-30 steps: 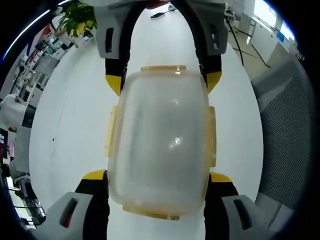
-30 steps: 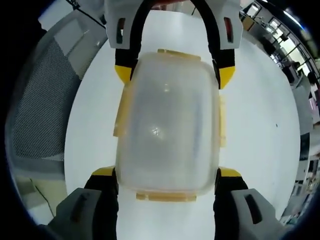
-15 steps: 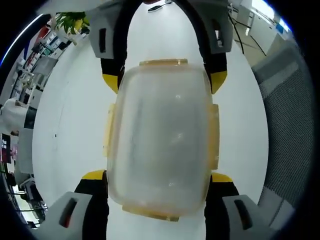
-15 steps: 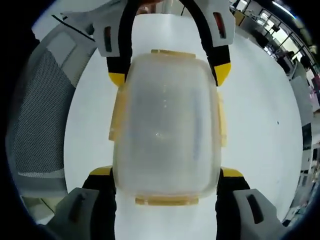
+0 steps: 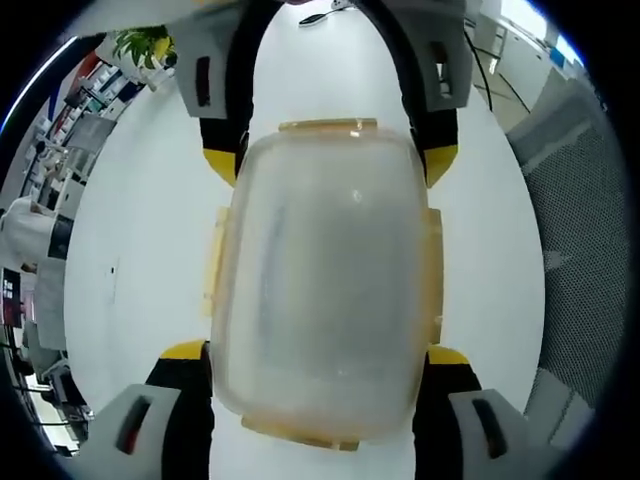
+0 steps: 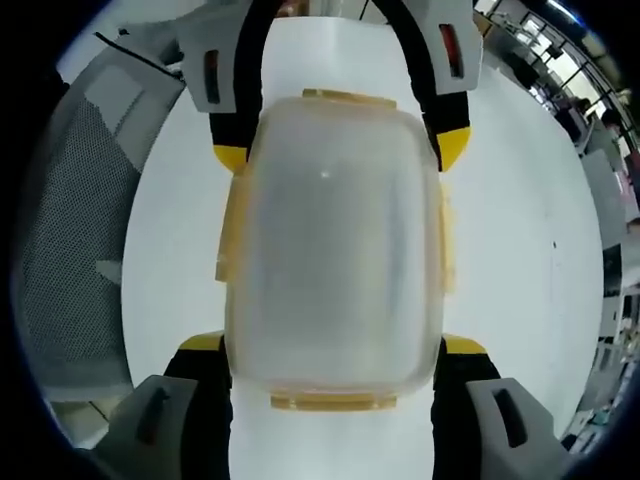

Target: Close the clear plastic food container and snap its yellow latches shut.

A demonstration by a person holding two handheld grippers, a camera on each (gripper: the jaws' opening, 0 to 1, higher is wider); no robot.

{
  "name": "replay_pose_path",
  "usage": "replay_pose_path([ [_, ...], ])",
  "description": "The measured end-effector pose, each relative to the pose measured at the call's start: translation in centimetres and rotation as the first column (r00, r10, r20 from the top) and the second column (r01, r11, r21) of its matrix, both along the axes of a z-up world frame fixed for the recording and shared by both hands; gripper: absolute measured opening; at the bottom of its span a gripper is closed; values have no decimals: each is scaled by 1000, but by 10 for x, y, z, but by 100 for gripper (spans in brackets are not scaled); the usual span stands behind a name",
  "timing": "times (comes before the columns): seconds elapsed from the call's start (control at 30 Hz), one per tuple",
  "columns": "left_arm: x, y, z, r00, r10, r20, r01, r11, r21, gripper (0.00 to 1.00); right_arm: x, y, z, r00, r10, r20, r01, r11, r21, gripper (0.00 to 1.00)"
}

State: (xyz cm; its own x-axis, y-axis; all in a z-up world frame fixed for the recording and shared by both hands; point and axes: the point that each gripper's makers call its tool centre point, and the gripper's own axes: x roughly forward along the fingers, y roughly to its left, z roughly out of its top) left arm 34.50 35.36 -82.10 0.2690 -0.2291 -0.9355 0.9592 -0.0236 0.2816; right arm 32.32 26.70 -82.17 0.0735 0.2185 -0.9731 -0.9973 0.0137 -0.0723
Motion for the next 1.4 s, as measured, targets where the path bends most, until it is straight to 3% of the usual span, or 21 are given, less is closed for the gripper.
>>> replay_pose_path([
  [0.03,10,7,-1,997,-34,68,29,997,68,80,4,2,-1,1000,-18,0,18,1000,9,80],
  [0.07,7,3,-7,1000,9,14,-9,1000,25,80,7,3,-2,1000,-6,-2,6,1000,17,80],
  [0.33,24,8,-2,999,26,-24,-26,1000,-17,80,29,7,-1,999,35,-1,-35,999,3,80],
  [0.63,50,11,-2,1000,19,-17,-19,1000,2,81,53,11,1,1000,15,3,-15,1000,21,80],
  [0.93,67,14,-3,1000,29,-5,-29,1000,13,81,74,12,2,999,39,1,-39,999,-6,81],
  [1.4,82,16,1,998,61,-15,-62,998,-34,81,91,14,3,998,67,3,-67,997,-25,81],
])
